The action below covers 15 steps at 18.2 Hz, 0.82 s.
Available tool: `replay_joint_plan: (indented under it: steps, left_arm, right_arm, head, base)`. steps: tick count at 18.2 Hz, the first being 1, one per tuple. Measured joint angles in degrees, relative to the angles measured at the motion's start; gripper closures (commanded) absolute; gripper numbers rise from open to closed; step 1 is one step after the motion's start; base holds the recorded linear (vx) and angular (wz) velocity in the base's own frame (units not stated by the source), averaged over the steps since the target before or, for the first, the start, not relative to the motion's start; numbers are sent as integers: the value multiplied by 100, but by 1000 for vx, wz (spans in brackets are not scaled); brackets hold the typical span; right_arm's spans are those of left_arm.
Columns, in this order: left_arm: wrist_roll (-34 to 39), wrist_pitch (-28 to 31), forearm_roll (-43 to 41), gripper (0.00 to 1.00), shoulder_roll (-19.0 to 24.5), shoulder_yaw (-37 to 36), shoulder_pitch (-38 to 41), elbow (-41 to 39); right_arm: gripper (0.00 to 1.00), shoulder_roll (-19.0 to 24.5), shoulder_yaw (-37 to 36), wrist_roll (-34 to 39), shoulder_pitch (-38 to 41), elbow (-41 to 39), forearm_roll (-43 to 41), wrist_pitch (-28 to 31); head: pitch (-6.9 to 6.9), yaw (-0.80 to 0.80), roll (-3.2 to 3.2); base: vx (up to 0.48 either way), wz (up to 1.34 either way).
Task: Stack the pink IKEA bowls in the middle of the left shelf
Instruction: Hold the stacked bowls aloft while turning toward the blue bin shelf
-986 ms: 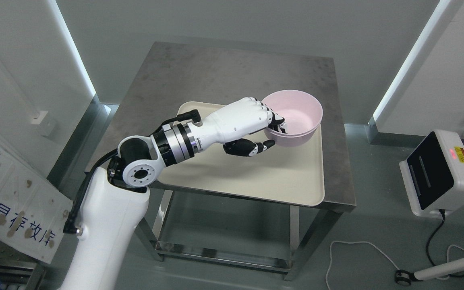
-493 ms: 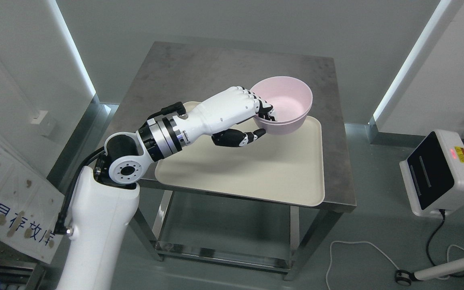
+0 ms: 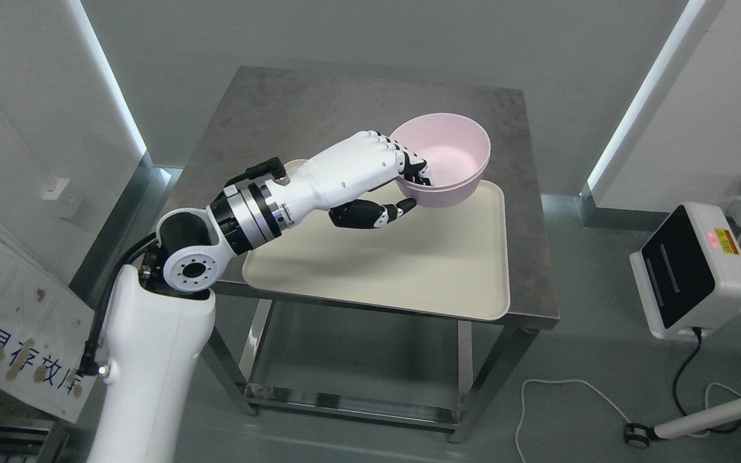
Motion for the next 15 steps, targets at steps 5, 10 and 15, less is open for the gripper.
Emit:
replay_joint_plan:
  steps: [5,10,15]
  left_arm:
    - [-3,0,0,99,0,53,2,-20]
    - [-4,0,-1,98,0,92,2,-30]
    - [-4,-13,-1,98,0,148,2,-35]
  right_arm:
    - [0,0,0,0,1,0,0,0]
    - [0,0,0,1,0,0,0,0]
    - [0,0,0,1,1,0,0,-1]
  head:
    - [0,0,0]
    - [0,0,0]
    - [0,0,0]
  base:
    - [-65,-113]
    - [-45,-135]
    - [-63,-188]
